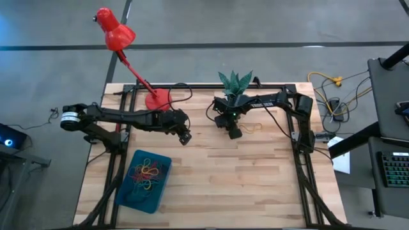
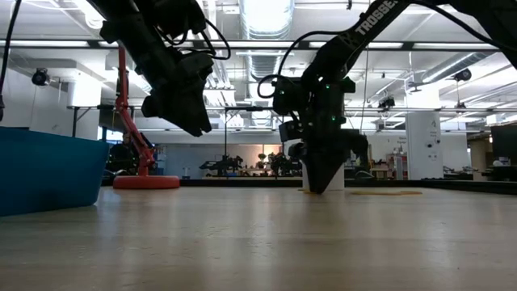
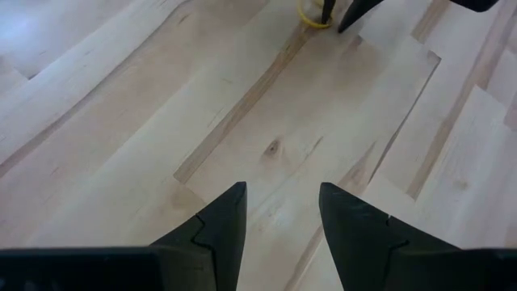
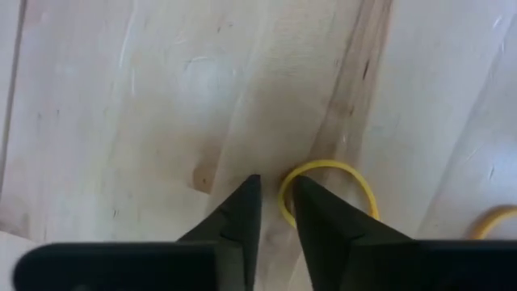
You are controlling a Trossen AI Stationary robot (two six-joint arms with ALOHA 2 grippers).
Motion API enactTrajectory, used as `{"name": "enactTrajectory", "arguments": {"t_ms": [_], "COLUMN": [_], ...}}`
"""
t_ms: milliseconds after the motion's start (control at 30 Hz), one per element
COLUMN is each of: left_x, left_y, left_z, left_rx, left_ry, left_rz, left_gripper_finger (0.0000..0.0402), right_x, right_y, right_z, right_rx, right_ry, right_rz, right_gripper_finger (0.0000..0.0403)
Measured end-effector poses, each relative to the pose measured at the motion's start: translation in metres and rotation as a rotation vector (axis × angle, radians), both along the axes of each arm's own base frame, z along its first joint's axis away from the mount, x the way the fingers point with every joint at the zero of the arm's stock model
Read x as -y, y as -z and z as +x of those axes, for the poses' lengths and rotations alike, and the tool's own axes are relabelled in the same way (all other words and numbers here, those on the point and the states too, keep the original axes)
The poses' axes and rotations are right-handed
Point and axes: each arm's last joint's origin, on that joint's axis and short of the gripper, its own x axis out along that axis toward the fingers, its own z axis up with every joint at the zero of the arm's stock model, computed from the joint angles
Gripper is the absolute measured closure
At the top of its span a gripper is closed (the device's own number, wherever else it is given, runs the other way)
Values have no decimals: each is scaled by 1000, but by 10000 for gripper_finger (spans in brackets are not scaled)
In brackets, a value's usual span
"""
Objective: Pick and place rubber bands into bin
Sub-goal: Put the yellow rubber band into the blue bin
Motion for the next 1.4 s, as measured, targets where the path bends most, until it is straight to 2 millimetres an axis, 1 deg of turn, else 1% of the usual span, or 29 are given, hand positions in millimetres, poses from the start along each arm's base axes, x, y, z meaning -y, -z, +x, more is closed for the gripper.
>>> {"name": "enactTrajectory", "arguments": {"t_ms": [133, 300, 433, 533, 667, 733, 800, 867, 900, 1000, 1033, 1100, 1167, 1300, 1400], "left_x": [0, 0, 0, 0, 0, 0, 0, 1, 1, 2, 1, 1, 2, 2, 3], "left_y": [0, 0, 0, 0, 0, -1, -4, -10, -13, -23, -26, -30, -33, -37, -39], "left_z": [0, 0, 0, 0, 0, -1, -2, -5, -7, -12, -14, -17, -19, -25, -30], "left_rx": [0, -1, -2, -1, -2, 2, 14, 23, 30, 66, 77, 91, 100, 96, 80], "left_ry": [0, 2, 3, 3, 3, 4, 7, 25, 31, 35, 28, 20, 28, 35, 33], "left_rz": [0, 1, 2, 2, 2, 2, 6, 20, 27, 45, 55, 68, 80, 88, 82], "left_gripper_finger": [260, 260, 260, 260, 260, 260, 260, 260, 260, 260, 260, 260, 260, 260, 260], "right_x": [0, -3, -13, -24, -39, -44, -47, -49, -50, -52, -51, -48, -45, -42, -43], "right_y": [1, 1, 1, -2, -12, -27, -43, -57, -65, -86, -90, -91, -88, -83, -81], "right_z": [0, 1, 3, 8, 20, 29, 34, 38, 40, 40, 39, 35, 30, 22, 19], "right_rx": [-2, -11, -21, -11, 18, 70, 122, 168, 194, 244, 251, 232, 180, 109, 79], "right_ry": [18, 71, 115, 150, 197, 203, 201, 195, 198, 198, 192, 193, 221, 320, 401], "right_rz": [4, 14, 23, 104, 289, 320, 317, 275, 220, -24, -80, -134, -160, -131, -111], "right_gripper_finger": [361, 383, 393, 394, 395, 395, 395, 395, 395, 395, 395, 395, 395, 388, 365]}}
